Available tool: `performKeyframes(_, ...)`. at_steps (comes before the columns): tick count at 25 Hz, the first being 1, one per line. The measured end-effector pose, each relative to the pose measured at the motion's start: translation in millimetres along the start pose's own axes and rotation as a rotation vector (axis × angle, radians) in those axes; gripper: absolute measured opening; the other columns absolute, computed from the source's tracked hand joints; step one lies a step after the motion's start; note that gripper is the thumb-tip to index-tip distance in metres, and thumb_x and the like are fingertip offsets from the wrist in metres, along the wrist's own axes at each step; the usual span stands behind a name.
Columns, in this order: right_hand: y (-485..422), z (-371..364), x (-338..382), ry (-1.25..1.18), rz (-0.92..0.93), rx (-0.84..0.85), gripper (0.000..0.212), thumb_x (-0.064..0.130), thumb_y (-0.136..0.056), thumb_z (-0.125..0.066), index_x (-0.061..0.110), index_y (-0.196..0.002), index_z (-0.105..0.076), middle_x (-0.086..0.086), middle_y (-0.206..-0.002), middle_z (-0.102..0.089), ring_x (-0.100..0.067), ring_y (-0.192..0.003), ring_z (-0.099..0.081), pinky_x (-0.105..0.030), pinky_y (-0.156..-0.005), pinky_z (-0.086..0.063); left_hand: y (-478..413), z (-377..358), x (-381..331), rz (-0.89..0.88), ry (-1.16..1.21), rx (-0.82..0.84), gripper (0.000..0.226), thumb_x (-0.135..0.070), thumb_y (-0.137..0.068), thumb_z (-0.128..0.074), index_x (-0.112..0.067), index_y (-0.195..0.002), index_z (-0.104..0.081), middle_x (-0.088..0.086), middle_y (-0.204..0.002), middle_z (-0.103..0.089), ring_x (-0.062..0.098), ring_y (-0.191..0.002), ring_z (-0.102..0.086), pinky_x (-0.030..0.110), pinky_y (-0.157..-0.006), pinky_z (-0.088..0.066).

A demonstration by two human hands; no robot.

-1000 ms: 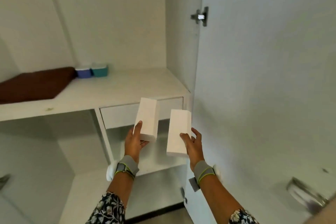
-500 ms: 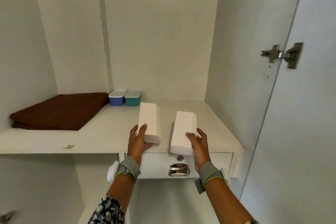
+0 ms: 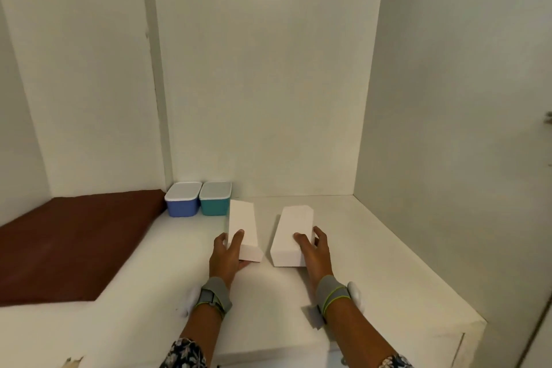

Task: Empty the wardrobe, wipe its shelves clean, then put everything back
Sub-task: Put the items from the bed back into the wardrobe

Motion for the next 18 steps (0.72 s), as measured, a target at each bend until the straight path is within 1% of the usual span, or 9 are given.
performKeyframes(2, -21, -12, 0, 0.052, 0.007, -0.031, 0.073, 0.042, -0.079, -0.068, 0.026, -0.141, -0.034, -0.005, -0.141, -0.039, -0.024, -0.125, -0.045, -0.043, -0.107, -0.037, -21, -1, -5, -0.037, -0.126, -0.036, 0.065, -0.038, -0.088, -0.062, -0.013, -0.142, -0.034, 0.013, -0.137, -0.045, 0.031, -0.112, -0.054, 0.043, -0.087, -0.055)
performKeyframes(4, -42, -26, 1, 0.095, 0.010, -0.061, 0.067, 0.037, -0.086, -0.065, 0.023, -0.143, -0.034, -0.004, -0.142, -0.037, -0.024, -0.127, -0.043, -0.040, -0.108, -0.036, -42, -2, -13, -0.130, -0.272, -0.082, 0.063, -0.042, -0.089, -0.059, -0.011, -0.139, -0.037, 0.013, -0.137, -0.048, 0.031, -0.116, -0.052, 0.043, -0.095, -0.050)
performKeyframes(6, -59, -35, 0, 0.138, 0.028, -0.085, 0.063, 0.035, -0.088, -0.062, 0.020, -0.143, -0.036, -0.005, -0.143, -0.036, -0.024, -0.127, -0.043, -0.034, -0.105, -0.036, -56, -7, -20, -0.203, -0.352, -0.080, 0.066, -0.046, -0.087, -0.059, -0.011, -0.139, -0.039, 0.011, -0.137, -0.050, 0.028, -0.120, -0.050, 0.038, -0.101, -0.044)
performKeyframes(8, -75, -44, 0, 0.156, 0.042, -0.093, 0.056, 0.032, -0.090, -0.060, 0.017, -0.141, -0.040, -0.004, -0.142, -0.035, -0.022, -0.127, -0.043, -0.028, -0.099, -0.035, -67, -12, -24, -0.245, -0.405, -0.060, 0.074, -0.047, -0.081, -0.066, -0.011, -0.139, -0.039, 0.010, -0.136, -0.048, 0.026, -0.121, -0.047, 0.033, -0.100, -0.040)
performKeyframes(11, -97, -54, 1, 0.211, 0.063, -0.125, 0.045, 0.030, -0.094, -0.054, 0.014, -0.135, -0.047, -0.004, -0.138, -0.032, -0.022, -0.124, -0.045, -0.024, -0.095, -0.033, -83, -21, -26, -0.292, -0.498, -0.038, 0.098, -0.041, -0.067, -0.081, -0.009, -0.144, -0.030, 0.011, -0.140, -0.039, 0.027, -0.129, -0.040, 0.036, -0.105, -0.036)
performKeyframes(12, -106, -59, 2, 0.236, 0.077, -0.136, 0.043, 0.031, -0.094, -0.052, 0.013, -0.134, -0.049, -0.004, -0.136, -0.033, -0.022, -0.123, -0.045, -0.024, -0.096, -0.033, -90, -23, -25, -0.298, -0.525, -0.049, 0.103, -0.039, -0.064, -0.084, -0.009, -0.145, -0.028, 0.011, -0.141, -0.037, 0.028, -0.131, -0.038, 0.038, -0.106, -0.035)
performKeyframes(14, -118, -68, 6, 0.302, 0.101, -0.170, 0.042, 0.033, -0.093, -0.053, 0.014, -0.131, -0.052, -0.004, -0.132, -0.034, -0.023, -0.124, -0.041, -0.029, -0.101, -0.033, -100, -23, -27, -0.314, -0.546, -0.093, 0.105, -0.038, -0.059, -0.087, -0.010, -0.143, -0.029, 0.012, -0.140, -0.038, 0.028, -0.130, -0.037, 0.040, -0.106, -0.036)
performKeyframes(16, -132, -78, 6, 0.419, 0.115, -0.186, 0.042, 0.035, -0.091, -0.056, 0.017, -0.128, -0.053, -0.005, -0.128, -0.035, -0.026, -0.124, -0.035, -0.036, -0.105, -0.029, -110, -21, -26, -0.325, -0.570, -0.140, 0.103, -0.039, -0.060, -0.086, -0.009, -0.142, -0.030, 0.014, -0.140, -0.039, 0.029, -0.129, -0.037, 0.040, -0.106, -0.036)
performKeyframes(18, -142, -85, 6, 0.492, 0.121, -0.156, 0.042, 0.035, -0.090, -0.057, 0.021, -0.128, -0.051, -0.005, -0.127, -0.038, -0.026, -0.123, -0.034, -0.037, -0.104, -0.026, -115, -21, -28, -0.346, -0.624, -0.183, 0.100, -0.040, -0.064, -0.083, -0.008, -0.143, -0.030, 0.015, -0.140, -0.038, 0.031, -0.129, -0.035, 0.039, -0.106, -0.032)
Point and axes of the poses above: each hand's wrist, its own y-axis away from the middle knuckle, its own z-axis out of the back of the hand, x = y × z, the point moved 7 cm from there along -y, towards the middle knuckle
